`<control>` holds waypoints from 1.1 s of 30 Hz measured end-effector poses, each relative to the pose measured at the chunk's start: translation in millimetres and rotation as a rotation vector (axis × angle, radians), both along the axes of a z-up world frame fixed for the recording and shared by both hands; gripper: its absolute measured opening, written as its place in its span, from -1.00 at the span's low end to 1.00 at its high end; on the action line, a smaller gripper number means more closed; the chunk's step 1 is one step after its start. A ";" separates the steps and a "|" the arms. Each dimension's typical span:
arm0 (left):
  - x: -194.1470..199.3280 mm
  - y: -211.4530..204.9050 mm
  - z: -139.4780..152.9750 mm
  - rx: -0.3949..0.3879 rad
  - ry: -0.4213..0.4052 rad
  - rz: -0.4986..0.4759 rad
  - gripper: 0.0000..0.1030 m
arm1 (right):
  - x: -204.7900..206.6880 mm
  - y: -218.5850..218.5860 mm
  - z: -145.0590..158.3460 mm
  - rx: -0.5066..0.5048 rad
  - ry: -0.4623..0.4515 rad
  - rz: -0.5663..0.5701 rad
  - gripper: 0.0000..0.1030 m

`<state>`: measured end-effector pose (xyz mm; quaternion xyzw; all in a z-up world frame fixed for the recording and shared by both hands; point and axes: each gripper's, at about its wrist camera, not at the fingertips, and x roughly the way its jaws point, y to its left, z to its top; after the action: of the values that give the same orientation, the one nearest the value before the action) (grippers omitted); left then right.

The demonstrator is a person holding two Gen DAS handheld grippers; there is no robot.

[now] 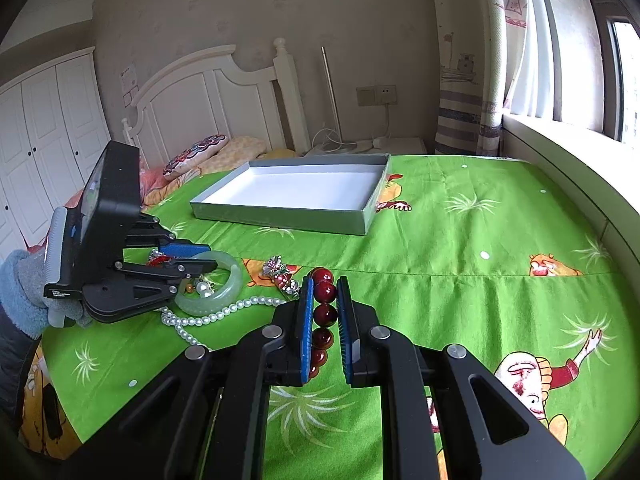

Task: Organize jewelry
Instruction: 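Lower the jade bangle and red bracelet into the grey box and open both grippers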

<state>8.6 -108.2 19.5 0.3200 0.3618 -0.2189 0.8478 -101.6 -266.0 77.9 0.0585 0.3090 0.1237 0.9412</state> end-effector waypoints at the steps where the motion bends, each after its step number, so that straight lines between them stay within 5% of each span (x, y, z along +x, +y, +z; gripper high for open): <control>1: -2.7 3.0 4.0 -0.020 -0.016 0.008 -0.80 | -0.5 0.0 0.1 -0.002 -0.003 -0.003 -0.72; 18: -10.7 33.5 51.8 -0.283 -0.162 0.146 -0.78 | 3.1 12.5 18.0 -0.057 -0.071 0.002 -0.72; 33: 75.0 33.5 73.8 -0.376 -0.119 0.277 -0.78 | 91.1 26.8 49.9 -0.118 -0.104 0.014 -0.72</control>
<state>83.6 -74.7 93.3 0.1162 0.3046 -0.1447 0.9342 -10.4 -239.1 127.8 -0.0060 0.2669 0.1146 0.9569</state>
